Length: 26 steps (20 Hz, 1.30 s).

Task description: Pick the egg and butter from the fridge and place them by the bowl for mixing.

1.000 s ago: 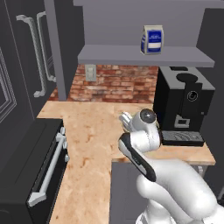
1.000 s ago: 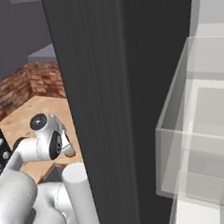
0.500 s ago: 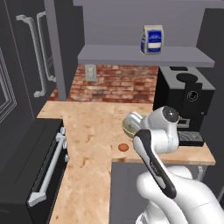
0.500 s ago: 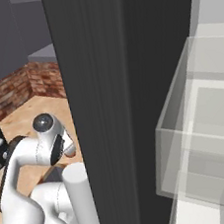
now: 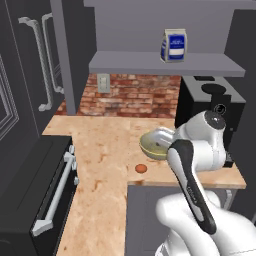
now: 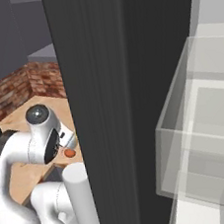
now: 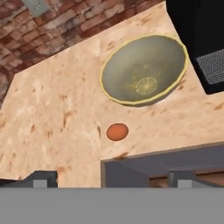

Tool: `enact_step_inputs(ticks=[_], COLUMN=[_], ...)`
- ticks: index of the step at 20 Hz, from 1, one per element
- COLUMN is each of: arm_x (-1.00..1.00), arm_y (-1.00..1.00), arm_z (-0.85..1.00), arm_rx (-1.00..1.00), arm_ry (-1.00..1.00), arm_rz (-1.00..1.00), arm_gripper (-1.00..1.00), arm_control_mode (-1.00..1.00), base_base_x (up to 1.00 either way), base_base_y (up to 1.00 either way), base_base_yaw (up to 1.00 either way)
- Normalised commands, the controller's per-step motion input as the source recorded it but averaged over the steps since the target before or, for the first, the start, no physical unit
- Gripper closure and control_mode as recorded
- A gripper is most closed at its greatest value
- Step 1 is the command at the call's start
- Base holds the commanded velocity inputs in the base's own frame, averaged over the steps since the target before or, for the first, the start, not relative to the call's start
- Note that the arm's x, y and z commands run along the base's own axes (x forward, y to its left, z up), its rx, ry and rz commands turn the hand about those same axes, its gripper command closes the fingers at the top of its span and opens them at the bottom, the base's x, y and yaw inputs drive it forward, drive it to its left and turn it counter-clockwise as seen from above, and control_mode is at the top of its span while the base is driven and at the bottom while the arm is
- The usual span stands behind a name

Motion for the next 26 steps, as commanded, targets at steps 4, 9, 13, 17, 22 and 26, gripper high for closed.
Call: enact_step_inputs(ticks=[4, 9, 13, 17, 22, 26], arm_x=[-0.61, -0.62, -0.61, -0.56, -0.55, -0.32], arm_y=[-0.15, -0.21, -0.14, -0.10, -0.18, -0.13], arm_z=[0.38, 0.33, 0.30, 0.23, 0.23, 0.09], arm_rx=[-0.21, -0.11, -0.16, -0.14, -0.12, -0.04], arm_ry=[-0.01, 0.00, -0.01, -0.04, -0.10, -0.04], arm_rz=[0.15, 0.14, 0.11, 0.05, 0.00, -0.05], arm_gripper=[-1.00, -1.00, -1.00, -1.00, -1.00, -1.00], arm_control_mode=[-1.00, -1.00, -1.00, -1.00, -1.00, -1.00], base_base_x=[0.00, 0.00, 0.00, 0.00, 0.00, 0.00], base_base_y=[0.00, 0.00, 0.00, 0.00, 0.00, 0.00], base_base_yaw=[0.00, 0.00, 0.00, 0.00, 0.00, 0.00])
